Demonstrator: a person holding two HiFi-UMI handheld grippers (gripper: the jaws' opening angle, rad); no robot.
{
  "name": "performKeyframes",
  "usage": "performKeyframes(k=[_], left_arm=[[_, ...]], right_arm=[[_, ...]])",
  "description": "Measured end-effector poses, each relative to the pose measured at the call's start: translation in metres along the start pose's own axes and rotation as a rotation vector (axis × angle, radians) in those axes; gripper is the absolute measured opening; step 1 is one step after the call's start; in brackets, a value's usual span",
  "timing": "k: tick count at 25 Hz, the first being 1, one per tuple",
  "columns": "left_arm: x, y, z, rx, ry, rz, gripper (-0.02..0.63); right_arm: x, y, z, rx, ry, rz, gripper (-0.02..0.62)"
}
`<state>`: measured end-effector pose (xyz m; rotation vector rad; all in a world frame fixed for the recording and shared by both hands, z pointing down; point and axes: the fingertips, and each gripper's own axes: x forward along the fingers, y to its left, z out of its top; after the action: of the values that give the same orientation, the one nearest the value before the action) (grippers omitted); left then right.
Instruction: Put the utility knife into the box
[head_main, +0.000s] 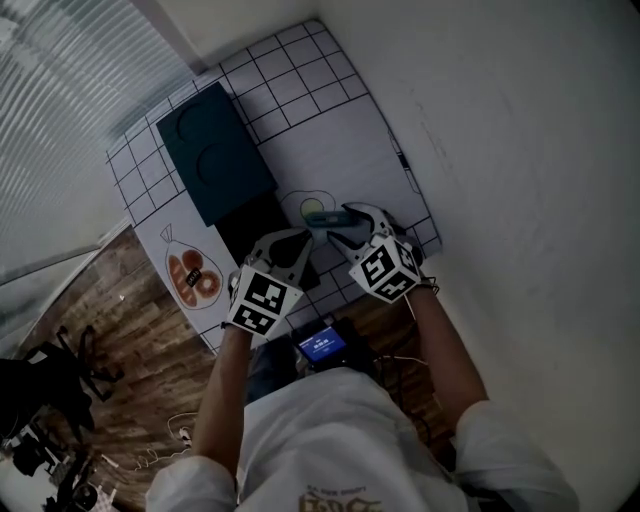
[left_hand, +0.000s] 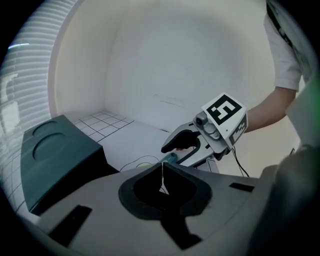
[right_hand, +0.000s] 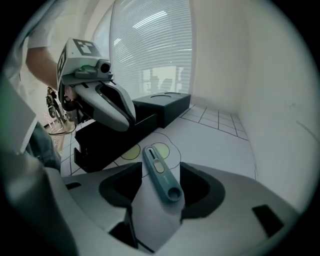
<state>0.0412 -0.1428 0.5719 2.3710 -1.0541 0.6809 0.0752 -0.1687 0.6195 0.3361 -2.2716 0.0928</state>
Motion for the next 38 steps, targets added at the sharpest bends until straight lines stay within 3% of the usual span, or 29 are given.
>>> performKeyframes(k=[6,9,14,28,38], left_arm=[[0.003,0.005,-0.008,-0.022,0.022,0.011,0.012],[0.006,0.007,-0.008,-0.030,0.027,0.006,0.012],[0.006,0.008,-0.004,-0.044,0.028,0.000,0.012],[-0.002,0.003,0.008,-0.024,0.013,0.027,0.012],[-0.039,0.006,0.017,-0.023,-0.040,0.089,0.012]], right_arm=[[0.014,0.003,-0.004,-0.081,0.071,0.085,0.238],[0.015,0.003,-0.005,-0.057,0.074,0.106,0.229],[0.015,0.000,-0.002,0.019,0.052,0.112,0.149],[-0.011,-0.007,0.014,0.162,-0.067,0.015,0.140],[-0.032,0.004,0.040,0.155,-0.107,-0.015,0.140]])
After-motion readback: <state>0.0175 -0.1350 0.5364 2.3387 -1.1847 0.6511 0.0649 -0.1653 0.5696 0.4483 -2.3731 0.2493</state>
